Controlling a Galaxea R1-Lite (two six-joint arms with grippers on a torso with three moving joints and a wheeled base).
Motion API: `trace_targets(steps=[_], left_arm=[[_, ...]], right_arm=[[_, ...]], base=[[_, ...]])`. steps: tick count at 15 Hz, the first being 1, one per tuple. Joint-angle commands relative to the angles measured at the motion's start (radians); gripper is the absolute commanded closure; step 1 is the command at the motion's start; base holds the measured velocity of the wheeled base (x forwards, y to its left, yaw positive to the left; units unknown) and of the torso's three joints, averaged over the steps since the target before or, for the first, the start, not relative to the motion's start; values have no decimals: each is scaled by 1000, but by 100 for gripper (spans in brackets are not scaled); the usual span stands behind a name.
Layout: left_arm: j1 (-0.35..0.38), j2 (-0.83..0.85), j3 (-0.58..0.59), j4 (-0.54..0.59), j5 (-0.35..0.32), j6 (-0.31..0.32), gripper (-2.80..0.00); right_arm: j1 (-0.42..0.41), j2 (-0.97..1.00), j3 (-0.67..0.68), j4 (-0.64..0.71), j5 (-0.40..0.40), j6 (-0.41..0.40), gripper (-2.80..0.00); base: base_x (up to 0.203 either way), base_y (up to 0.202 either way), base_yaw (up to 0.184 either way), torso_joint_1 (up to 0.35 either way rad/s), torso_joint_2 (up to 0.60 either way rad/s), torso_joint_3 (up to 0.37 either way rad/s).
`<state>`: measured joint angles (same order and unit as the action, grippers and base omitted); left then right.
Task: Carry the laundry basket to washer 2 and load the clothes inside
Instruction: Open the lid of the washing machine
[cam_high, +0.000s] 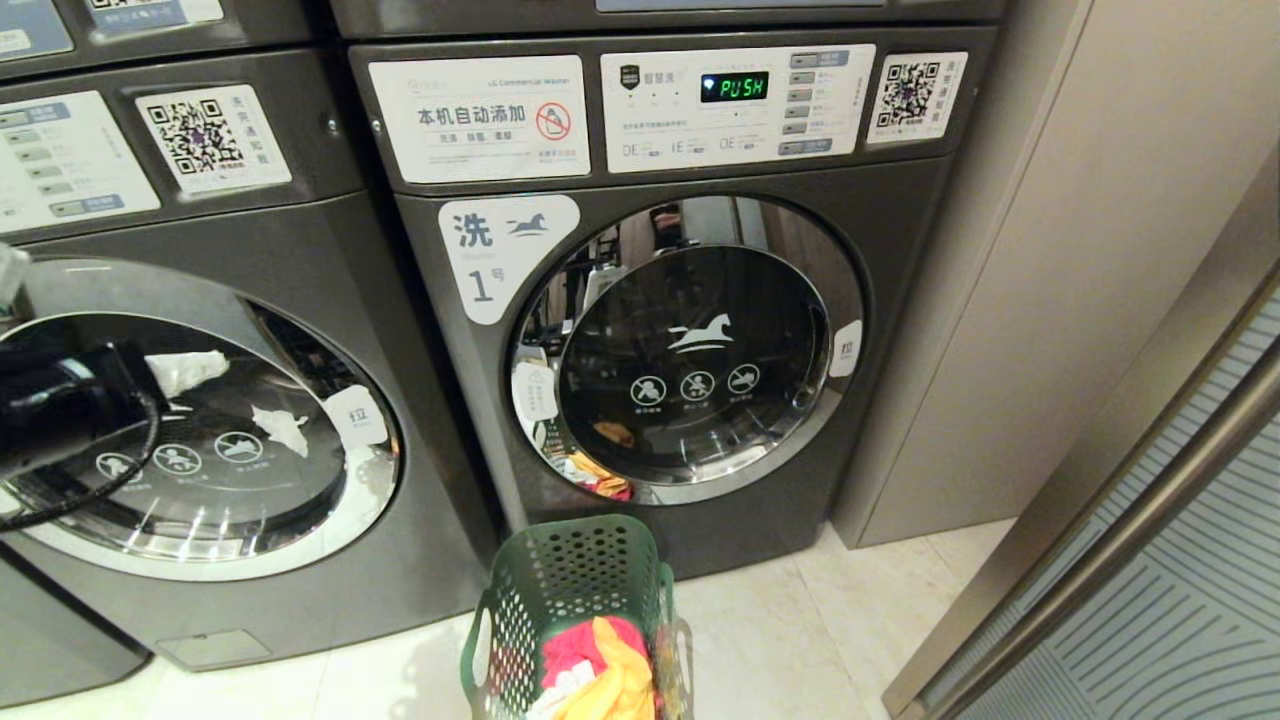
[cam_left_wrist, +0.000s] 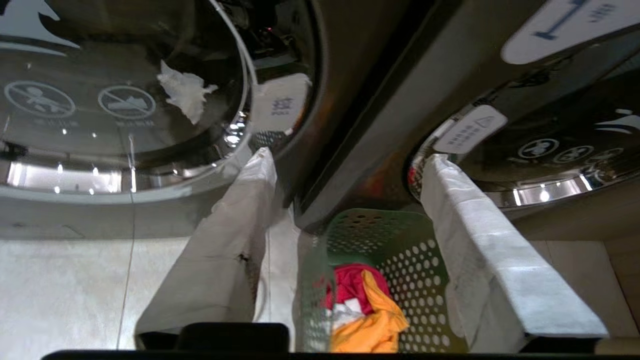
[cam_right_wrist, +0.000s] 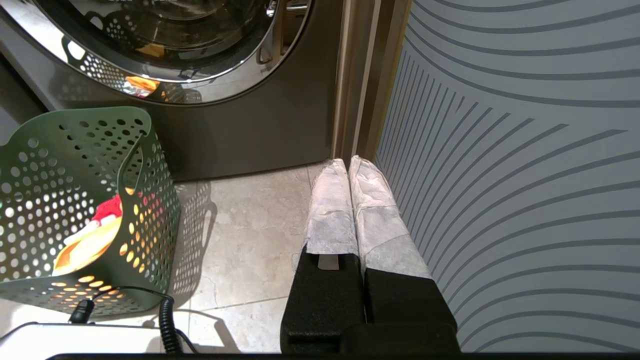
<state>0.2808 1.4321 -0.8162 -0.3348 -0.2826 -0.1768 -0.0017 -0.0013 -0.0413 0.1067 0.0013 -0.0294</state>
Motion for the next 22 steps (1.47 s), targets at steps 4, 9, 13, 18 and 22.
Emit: trace_targets(steps=[4, 9, 13, 18, 22], left_arm=[[343, 340, 121, -273, -664, 303, -280], [350, 539, 104, -291, -956, 698, -280], [261, 663, -9, -301, -973, 863, -280], [235, 750, -140, -301, -900, 908, -280], [232, 784, -189, -294, -867, 883, -280]], right_arm=[[0, 1, 0, 1, 0, -1, 0], [0, 1, 0, 1, 0, 0, 0], [0, 1, -1, 1, 0, -1, 0], [0, 1, 0, 1, 0, -1, 0], [0, 1, 0, 1, 0, -1, 0]], base=[[0, 0, 0, 0, 0, 0], [0, 0, 0, 0, 0, 0], [0, 0, 0, 0, 0, 0], [0, 0, 0, 0, 0, 0], [0, 0, 0, 0, 0, 0]])
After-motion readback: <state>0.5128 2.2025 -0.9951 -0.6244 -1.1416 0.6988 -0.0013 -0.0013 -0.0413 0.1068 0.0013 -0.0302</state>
